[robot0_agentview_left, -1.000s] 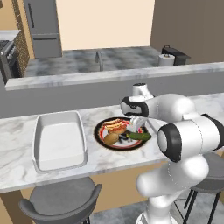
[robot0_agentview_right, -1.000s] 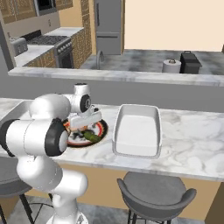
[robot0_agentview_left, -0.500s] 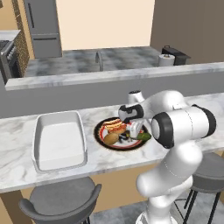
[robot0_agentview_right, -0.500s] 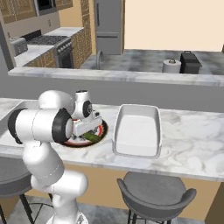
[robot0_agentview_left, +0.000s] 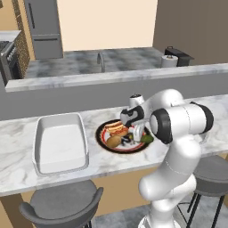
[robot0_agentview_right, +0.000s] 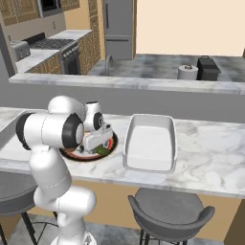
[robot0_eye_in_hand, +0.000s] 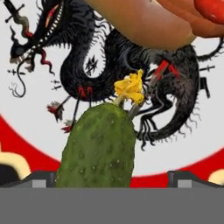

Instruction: Place one cooked food and one vegetable from the large plate to each tupperware container.

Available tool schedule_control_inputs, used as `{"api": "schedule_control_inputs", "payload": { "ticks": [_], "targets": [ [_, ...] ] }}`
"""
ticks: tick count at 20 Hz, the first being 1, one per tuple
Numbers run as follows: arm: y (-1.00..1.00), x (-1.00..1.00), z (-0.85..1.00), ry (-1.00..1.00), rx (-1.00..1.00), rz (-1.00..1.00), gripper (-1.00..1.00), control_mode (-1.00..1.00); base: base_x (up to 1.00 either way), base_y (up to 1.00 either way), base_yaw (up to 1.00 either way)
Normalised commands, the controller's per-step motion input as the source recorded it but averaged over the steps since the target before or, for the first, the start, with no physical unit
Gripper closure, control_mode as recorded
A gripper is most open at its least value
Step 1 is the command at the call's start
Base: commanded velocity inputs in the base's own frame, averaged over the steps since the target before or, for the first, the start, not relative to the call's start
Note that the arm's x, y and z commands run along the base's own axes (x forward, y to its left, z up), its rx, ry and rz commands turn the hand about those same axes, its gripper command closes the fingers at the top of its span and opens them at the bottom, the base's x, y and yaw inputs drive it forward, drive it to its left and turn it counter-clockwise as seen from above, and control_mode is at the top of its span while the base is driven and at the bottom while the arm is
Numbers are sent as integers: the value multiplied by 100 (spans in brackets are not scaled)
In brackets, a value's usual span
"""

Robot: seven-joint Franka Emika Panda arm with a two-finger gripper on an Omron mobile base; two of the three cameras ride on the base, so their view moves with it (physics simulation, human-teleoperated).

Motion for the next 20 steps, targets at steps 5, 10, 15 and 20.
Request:
{"api": "schedule_control_inputs", "payload": {
  "ticks": [5, 10, 15, 20],
  "targets": [
    [0, 0, -16, 2, 0, 3, -100, -100, 0, 0, 0],
    [0, 0, 0, 0, 0, 1, 100, -100, 0, 0, 0],
    [0, 0, 5, 0, 0, 1, 100, -100, 0, 0, 0],
    [-12, -14, 60, -2, -11, 0, 100, -100, 0, 0, 0]
  ]
}}
